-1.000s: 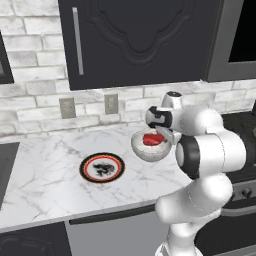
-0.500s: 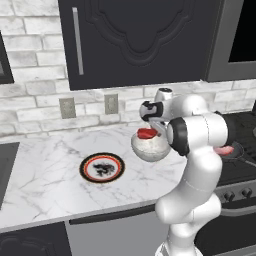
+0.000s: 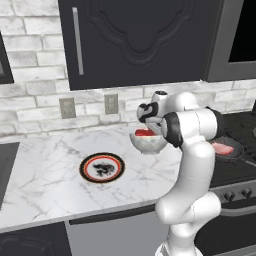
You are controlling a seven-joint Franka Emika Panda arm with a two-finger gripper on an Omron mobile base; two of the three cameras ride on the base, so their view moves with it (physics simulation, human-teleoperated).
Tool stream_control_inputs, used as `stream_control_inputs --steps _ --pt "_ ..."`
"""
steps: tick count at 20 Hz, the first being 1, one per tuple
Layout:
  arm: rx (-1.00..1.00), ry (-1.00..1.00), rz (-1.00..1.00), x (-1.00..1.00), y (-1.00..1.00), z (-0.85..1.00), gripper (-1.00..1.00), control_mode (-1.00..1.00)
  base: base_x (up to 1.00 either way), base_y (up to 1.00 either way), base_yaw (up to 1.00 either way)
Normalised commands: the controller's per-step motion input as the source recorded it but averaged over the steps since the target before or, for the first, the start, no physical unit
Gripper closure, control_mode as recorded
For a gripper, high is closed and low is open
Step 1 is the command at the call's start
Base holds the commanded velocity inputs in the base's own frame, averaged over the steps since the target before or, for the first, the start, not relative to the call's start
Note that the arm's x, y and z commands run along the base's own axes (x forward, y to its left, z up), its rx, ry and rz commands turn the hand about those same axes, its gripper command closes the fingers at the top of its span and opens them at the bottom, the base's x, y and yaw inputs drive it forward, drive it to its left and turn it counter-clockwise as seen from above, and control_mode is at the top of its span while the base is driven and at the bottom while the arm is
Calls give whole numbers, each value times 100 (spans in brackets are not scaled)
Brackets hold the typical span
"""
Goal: Place one of the steaks on the plate and the other in the bowl. Then place the bowl in the fridge.
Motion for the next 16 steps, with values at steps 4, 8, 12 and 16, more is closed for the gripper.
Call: stream_control_inputs --steps 4,8,12,16 --pt "0 0 0 3 7 -23 100 -100 0 0 0" --pt "0 0 0 0 7 0 100 -100 0 0 0" --pt "0 0 0 0 19 0 100 -100 0 0 0" --pt "0 0 0 0 12 0 -100 -100 0 0 0"
